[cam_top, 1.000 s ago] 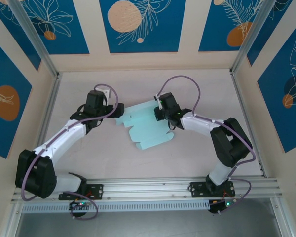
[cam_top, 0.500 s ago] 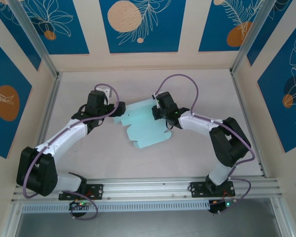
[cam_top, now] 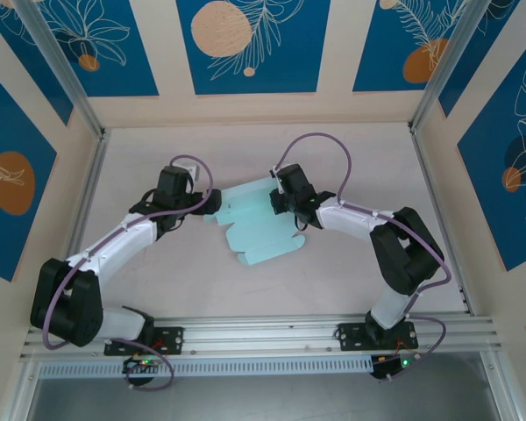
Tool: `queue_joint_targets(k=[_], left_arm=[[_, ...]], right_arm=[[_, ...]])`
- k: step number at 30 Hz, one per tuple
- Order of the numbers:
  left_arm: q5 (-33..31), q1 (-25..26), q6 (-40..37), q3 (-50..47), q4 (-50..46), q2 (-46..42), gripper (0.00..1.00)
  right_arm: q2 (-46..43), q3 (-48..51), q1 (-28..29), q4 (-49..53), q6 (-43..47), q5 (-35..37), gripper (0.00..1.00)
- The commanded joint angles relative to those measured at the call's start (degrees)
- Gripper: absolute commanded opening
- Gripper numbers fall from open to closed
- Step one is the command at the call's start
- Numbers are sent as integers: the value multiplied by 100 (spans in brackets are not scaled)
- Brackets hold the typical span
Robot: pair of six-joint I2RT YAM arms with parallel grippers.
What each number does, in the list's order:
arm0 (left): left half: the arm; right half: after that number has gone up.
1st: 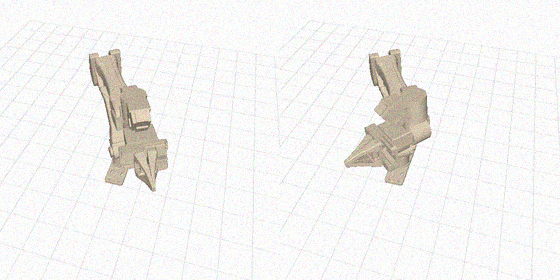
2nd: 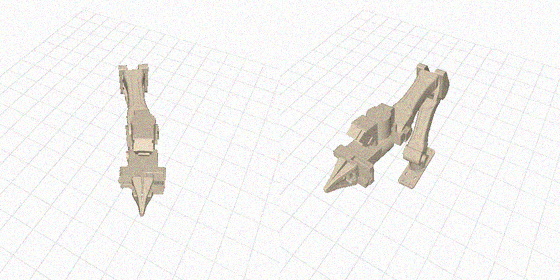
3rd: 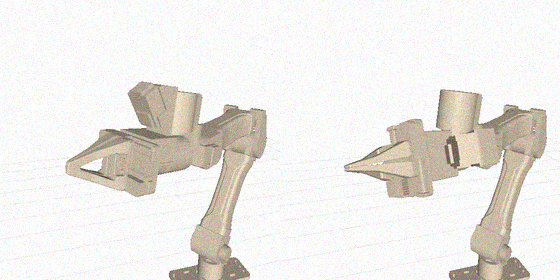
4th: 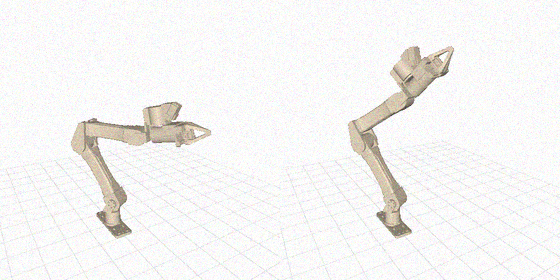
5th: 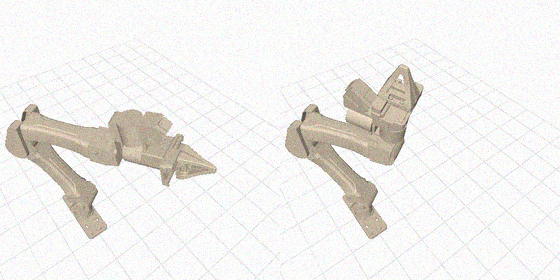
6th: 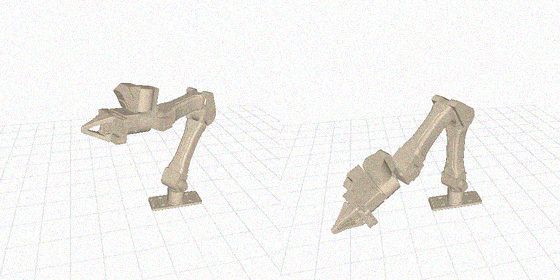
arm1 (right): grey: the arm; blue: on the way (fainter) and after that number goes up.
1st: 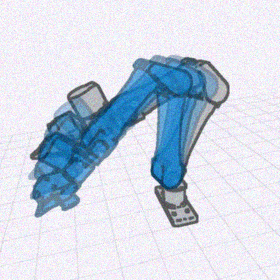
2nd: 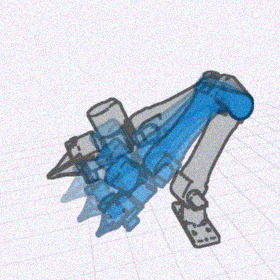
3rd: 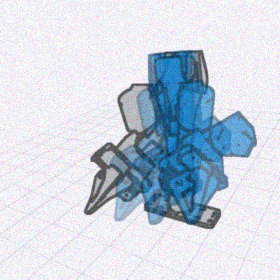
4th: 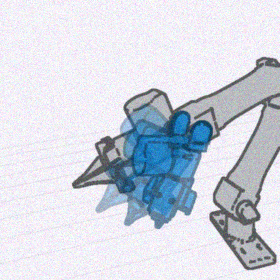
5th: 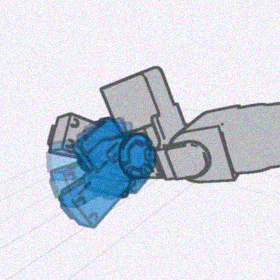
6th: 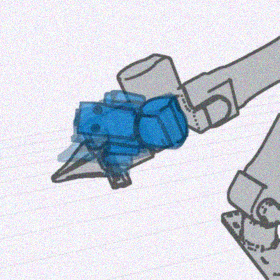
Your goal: Fold the paper box
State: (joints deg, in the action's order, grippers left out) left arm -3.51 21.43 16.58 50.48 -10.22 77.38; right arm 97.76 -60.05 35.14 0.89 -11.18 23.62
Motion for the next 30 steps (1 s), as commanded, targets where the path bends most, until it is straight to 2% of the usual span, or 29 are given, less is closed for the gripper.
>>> queue_joint_targets(k=[1,16,30], left_arm=[[-54,-51,-115,-93,-96,69,100],[541,9,55,137,445,522,100],[482,283,340,437,846,955,100]], right_arm=[[59,-191,-33,-102,-146,-62,12],[24,-209,54,-64,-191,-158,12],[66,-286,152,14,-284,-94,12]])
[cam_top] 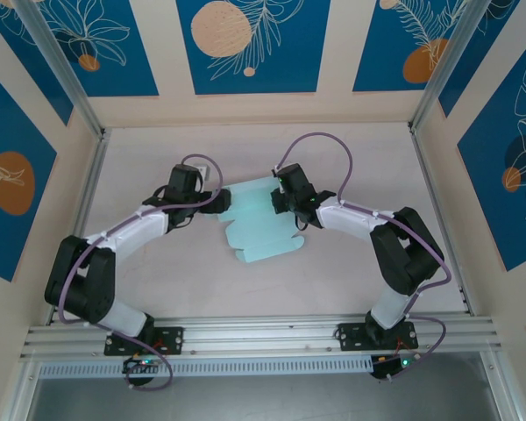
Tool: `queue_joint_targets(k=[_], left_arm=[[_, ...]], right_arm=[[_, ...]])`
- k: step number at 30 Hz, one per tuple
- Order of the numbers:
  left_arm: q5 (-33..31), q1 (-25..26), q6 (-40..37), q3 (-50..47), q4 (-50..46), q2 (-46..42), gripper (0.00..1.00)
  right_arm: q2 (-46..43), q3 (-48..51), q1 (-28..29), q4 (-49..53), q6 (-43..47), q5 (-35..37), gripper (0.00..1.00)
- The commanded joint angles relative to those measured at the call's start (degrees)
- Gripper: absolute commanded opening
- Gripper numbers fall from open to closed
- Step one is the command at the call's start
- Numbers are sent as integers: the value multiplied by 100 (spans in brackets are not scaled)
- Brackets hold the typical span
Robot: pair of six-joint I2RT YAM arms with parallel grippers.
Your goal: Fold the paper box
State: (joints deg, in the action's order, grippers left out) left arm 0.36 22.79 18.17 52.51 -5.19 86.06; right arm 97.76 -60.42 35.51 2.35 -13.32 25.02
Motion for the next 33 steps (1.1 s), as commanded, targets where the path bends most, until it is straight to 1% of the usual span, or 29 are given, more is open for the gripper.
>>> queue_joint_targets(k=[1,4,7,10,14,15,18,19,21,22,24,27,30,33], left_arm=[[47,147,195,224,349,57,100],[-207,126,212,168,201,-137,100],[-287,2,405,7,-19,-446,100],[-211,-125,662,-315,-246,-969,100],[-319,-134,1013,-776,-585,-1783,100],[-381,-134,1169,-917,-696,-1995,99],[-287,-135,1857,-1430,-803,-2547,86],[-72,-134,2135,-1626,-698,-2694,80],[557,-127,2529,-2056,-174,-2890,75],[839,-102,2795,-2262,139,-2965,74],[1032,3,3229,-2522,466,-3037,74],[938,248,3475,-2661,710,-3030,74],[672,487,3509,-2800,1228,-2809,68],[518,599,3376,-2849,1748,-2403,61]], right_arm=[[79,-262,115,-101,-110,-190,12],[138,-312,90,4,-229,-50,12],[171,-312,54,41,-336,21,12],[199,-321,1,79,-420,14,12],[252,-338,0,58,-434,-14,12],[265,-345,0,54,-434,-25,12],[304,-369,1,48,-427,-32,12],[313,-374,2,53,-426,-41,12],[300,-380,5,54,-417,-54,12],[300,-391,5,62,-417,-49,12],[296,-408,1,66,-414,-67,12],[296,-418,1,57,-426,-83,12],[286,-417,22,45,-433,-98,11],[269,-392,48,23,-418,-80,11]])
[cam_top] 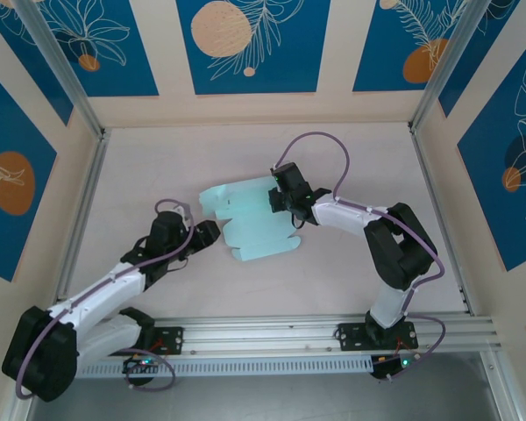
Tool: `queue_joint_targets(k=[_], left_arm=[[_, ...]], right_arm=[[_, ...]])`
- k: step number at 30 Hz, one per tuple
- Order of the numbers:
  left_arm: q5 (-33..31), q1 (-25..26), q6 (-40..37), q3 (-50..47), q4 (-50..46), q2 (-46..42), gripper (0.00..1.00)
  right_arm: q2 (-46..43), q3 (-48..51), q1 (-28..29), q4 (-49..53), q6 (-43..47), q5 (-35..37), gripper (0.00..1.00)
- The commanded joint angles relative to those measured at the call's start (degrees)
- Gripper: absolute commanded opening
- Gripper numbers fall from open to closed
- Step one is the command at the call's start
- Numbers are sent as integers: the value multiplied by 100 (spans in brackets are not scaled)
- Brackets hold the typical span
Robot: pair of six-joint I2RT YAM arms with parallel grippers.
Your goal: Fold the paper box
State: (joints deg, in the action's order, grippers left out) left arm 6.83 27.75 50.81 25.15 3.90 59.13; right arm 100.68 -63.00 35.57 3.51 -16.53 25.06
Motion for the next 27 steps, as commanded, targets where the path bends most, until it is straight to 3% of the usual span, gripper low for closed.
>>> queue_joint_targets(k=[1,18,27], left_arm=[[-130,133,38,-100,1026,437,60],[-613,287,-659,330,2341,2243,59],[-788,309,-1042,713,2458,2542,55]], right_arm=[[-39,-118,59,-96,-96,-85,11],[-242,82,142,-184,-114,-56,11],[-260,122,187,-184,-102,-63,11]])
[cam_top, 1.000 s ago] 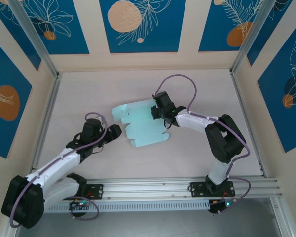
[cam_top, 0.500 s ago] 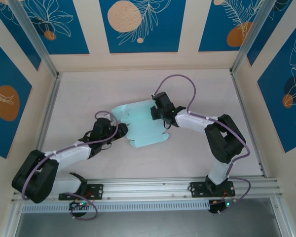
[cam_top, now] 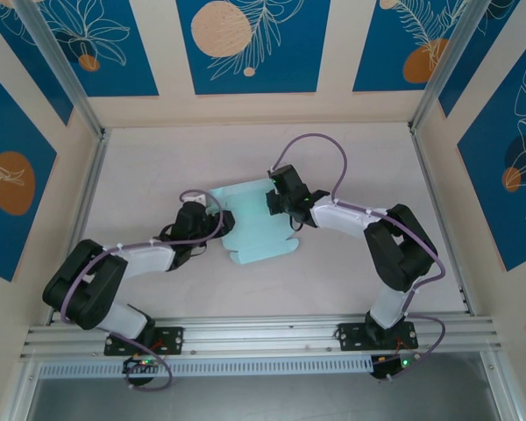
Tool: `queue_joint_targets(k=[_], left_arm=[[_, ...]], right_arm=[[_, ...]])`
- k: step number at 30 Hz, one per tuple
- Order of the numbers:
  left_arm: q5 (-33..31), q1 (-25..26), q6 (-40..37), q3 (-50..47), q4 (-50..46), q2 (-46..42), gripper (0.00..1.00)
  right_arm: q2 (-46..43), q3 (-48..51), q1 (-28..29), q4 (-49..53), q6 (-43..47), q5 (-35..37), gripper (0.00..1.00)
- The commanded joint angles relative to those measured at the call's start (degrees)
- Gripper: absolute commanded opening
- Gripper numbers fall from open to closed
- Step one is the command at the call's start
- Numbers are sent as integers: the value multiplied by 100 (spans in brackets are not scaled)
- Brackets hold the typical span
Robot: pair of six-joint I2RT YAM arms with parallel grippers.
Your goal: Fold the paper box
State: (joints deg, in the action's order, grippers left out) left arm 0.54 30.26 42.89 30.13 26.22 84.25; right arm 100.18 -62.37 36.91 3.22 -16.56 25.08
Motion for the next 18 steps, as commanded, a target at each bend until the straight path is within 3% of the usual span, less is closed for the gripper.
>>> queue_joint_targets(k=[1,18], left_arm=[[-146,64,-277,240,226,35,52],[213,312,-342,636,312,526,40]], right_arm=[[-207,50,54,-157,-102,-65,11],[-103,-65,155,-147,-85,-69,11]])
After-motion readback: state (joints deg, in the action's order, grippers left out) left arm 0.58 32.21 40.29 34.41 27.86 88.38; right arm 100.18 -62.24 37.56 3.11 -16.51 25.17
